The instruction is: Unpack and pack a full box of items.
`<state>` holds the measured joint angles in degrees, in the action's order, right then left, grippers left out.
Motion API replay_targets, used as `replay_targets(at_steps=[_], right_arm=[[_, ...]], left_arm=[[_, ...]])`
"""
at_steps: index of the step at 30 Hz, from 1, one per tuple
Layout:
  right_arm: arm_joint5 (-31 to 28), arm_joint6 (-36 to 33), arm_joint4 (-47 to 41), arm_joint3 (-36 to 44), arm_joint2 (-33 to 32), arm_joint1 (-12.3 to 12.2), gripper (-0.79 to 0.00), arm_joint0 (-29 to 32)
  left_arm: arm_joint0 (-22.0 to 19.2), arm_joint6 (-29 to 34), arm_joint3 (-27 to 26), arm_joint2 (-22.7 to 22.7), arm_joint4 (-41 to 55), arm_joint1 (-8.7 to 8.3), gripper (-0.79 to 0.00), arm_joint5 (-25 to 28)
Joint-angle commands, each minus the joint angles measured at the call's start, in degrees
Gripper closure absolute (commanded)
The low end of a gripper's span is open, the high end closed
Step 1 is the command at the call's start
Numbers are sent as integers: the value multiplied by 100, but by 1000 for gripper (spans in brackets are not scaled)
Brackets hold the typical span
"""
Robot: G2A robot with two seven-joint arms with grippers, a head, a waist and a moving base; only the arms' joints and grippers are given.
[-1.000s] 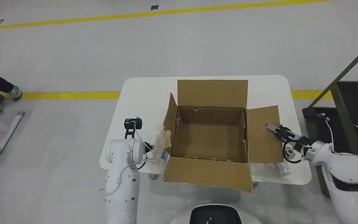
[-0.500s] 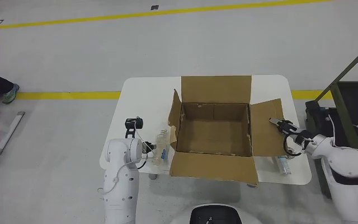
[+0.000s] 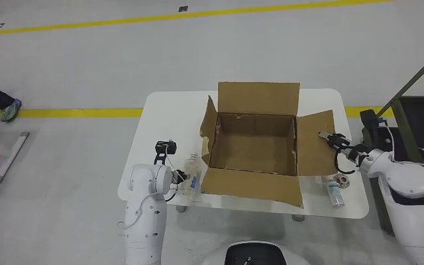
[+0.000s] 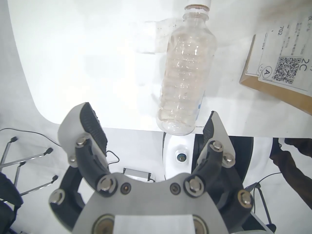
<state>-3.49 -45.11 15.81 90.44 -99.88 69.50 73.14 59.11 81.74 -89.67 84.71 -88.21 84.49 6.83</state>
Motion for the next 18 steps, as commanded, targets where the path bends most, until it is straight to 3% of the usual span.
replay_targets(at_steps=[1, 18], right_arm=[[-72, 48, 56, 89, -23, -19, -785, 60], [-166, 242, -45, 977, -414, -137, -785, 871]], left_arm=[[-30, -91, 106, -103, -153, -14, -785, 128], [-288, -767, 1092, -494, -444, -53, -785, 311]])
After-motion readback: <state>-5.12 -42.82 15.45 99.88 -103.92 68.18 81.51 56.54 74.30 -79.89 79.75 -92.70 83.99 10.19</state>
